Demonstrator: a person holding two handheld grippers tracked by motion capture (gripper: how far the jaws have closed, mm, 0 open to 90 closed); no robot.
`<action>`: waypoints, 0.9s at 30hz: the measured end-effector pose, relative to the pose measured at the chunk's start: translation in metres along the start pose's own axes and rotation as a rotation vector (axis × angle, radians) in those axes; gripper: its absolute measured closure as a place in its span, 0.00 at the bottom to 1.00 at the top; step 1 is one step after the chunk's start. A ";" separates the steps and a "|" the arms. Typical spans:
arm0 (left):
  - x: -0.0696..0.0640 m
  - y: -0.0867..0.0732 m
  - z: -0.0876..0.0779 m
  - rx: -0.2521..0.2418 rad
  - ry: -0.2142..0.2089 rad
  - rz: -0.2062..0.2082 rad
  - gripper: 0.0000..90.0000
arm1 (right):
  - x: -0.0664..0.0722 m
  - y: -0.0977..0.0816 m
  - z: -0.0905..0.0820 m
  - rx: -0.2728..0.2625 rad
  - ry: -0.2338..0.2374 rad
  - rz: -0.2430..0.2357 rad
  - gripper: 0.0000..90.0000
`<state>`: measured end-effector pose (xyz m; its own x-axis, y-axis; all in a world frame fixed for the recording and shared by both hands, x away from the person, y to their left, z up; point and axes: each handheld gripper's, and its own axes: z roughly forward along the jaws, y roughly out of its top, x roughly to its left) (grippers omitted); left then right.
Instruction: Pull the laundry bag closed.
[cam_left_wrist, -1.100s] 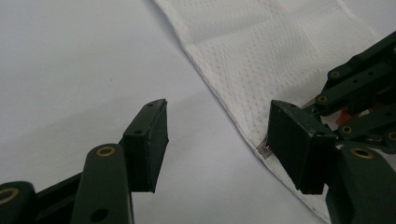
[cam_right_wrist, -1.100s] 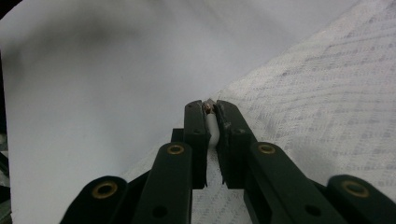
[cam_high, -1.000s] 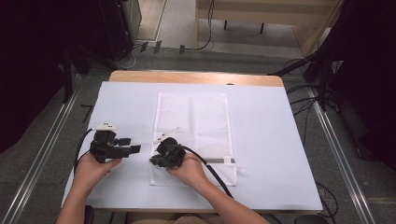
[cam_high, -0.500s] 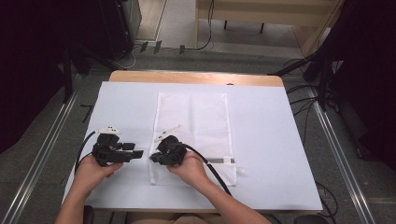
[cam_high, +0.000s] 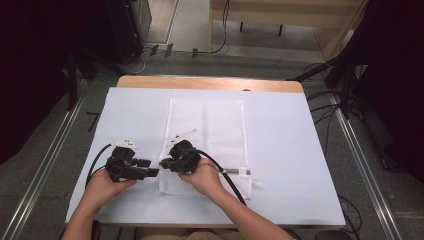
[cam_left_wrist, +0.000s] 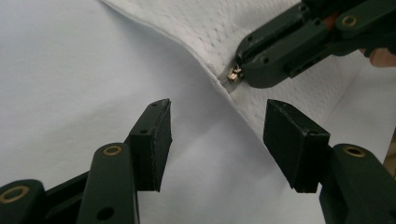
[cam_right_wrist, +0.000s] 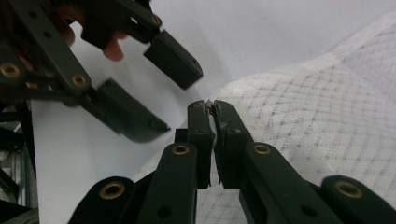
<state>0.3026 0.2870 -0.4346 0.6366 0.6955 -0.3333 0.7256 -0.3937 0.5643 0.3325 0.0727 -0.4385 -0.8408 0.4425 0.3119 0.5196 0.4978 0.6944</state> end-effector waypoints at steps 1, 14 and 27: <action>0.000 0.000 0.000 0.000 0.000 0.000 0.47 | 0.000 0.001 0.000 -0.002 0.003 0.001 0.97; -0.006 0.007 0.016 0.037 -0.036 0.021 0.50 | 0.004 0.007 -0.007 -0.033 0.013 0.004 0.97; -0.004 0.010 0.018 0.031 -0.053 -0.016 0.66 | 0.007 0.008 -0.009 -0.054 0.040 0.011 0.97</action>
<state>0.3118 0.2697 -0.4414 0.6376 0.6690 -0.3820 0.7427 -0.4019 0.5357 0.3294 0.0726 -0.4249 -0.8408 0.4174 0.3448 0.5211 0.4514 0.7244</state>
